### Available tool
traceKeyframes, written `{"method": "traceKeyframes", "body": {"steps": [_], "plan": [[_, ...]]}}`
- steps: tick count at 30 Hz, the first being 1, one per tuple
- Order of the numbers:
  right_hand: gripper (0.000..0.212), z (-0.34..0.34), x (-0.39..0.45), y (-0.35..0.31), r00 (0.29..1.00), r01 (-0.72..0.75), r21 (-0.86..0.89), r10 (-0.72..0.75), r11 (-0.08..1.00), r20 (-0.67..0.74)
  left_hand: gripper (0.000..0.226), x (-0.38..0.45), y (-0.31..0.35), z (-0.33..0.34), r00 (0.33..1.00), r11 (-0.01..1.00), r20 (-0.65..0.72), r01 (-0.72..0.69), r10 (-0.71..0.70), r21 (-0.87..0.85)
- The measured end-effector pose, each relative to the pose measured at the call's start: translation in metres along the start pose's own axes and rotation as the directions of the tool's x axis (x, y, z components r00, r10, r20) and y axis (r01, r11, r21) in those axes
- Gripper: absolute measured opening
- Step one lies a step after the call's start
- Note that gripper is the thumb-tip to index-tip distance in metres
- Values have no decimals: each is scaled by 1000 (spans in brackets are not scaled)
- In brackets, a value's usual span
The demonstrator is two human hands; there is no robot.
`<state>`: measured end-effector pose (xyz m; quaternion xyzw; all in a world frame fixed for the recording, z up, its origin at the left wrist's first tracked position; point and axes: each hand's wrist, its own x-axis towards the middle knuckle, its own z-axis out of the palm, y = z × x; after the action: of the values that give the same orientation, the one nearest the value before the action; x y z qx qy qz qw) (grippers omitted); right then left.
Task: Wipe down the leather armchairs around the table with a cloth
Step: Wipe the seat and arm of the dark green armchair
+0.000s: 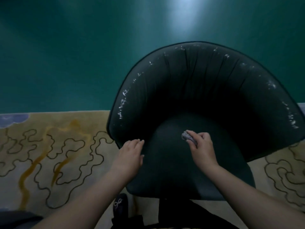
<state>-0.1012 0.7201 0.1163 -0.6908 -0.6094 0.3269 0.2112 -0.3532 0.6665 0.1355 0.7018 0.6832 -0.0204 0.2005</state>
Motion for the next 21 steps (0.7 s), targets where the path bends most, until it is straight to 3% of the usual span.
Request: {"method": "traceKeyframes", "body": {"steps": [9,16,21], "plan": [[33,54,-42,-84,956,-123,175,163,977,-243,58,-21,-76,-56,979,985,-126,-166,158,-54],[33,78,-52,-120,953,-76,242,142,967,-269,61,-12,-114,-77,991,992,-107,-86,77,-88],[33,89,-36,-127,970,-58,273,119,960,-212,64,4,-125,-82,998,995,-60,-17,11,-96]]}}
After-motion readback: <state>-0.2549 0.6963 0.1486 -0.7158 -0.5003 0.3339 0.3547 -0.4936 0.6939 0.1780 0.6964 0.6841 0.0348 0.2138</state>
